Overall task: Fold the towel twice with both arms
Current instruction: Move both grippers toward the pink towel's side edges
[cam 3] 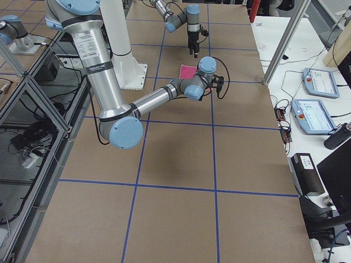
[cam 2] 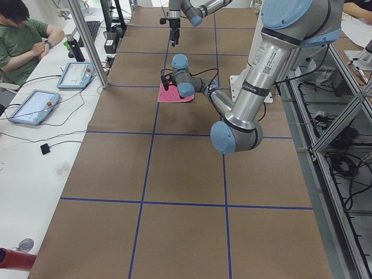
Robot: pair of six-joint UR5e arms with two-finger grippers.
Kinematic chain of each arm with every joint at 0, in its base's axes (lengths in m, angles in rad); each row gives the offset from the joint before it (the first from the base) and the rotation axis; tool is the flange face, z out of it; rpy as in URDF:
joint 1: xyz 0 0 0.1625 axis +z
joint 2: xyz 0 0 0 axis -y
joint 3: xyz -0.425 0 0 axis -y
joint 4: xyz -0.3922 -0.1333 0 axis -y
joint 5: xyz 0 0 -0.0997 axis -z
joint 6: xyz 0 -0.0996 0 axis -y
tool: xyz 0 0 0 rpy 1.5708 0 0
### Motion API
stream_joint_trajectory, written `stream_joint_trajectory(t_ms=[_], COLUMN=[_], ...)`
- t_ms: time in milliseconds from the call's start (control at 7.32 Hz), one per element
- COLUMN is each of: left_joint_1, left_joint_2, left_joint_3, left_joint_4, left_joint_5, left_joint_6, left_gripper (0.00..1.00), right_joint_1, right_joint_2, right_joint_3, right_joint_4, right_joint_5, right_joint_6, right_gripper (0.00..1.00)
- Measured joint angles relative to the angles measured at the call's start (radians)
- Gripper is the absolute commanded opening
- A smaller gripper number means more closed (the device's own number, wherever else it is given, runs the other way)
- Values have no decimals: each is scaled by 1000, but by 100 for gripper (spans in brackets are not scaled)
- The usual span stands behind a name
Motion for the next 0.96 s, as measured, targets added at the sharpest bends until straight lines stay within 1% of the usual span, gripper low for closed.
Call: stream_joint_trajectory(t_ms=[137, 273, 683, 957], left_joint_1=[15, 30, 67, 94], left_joint_2=[0, 0, 8, 11], left_joint_3=[0, 0, 3, 10], left_joint_4=[0, -1, -1, 0], left_joint_5=[2, 3, 10, 13], left_joint_6=[-5, -7, -10, -23], left_gripper=[98, 96, 85, 83], right_joint_1=[-39, -70, -140, -178], right_joint_2=[7, 9, 9, 9], right_joint_3=[9, 20, 31, 31], right_joint_4=[2, 2, 2, 2], right_joint_5=[-17, -24, -32, -34], right_joint_6=[29, 47, 64, 68], right_gripper=[99, 99, 99, 99])
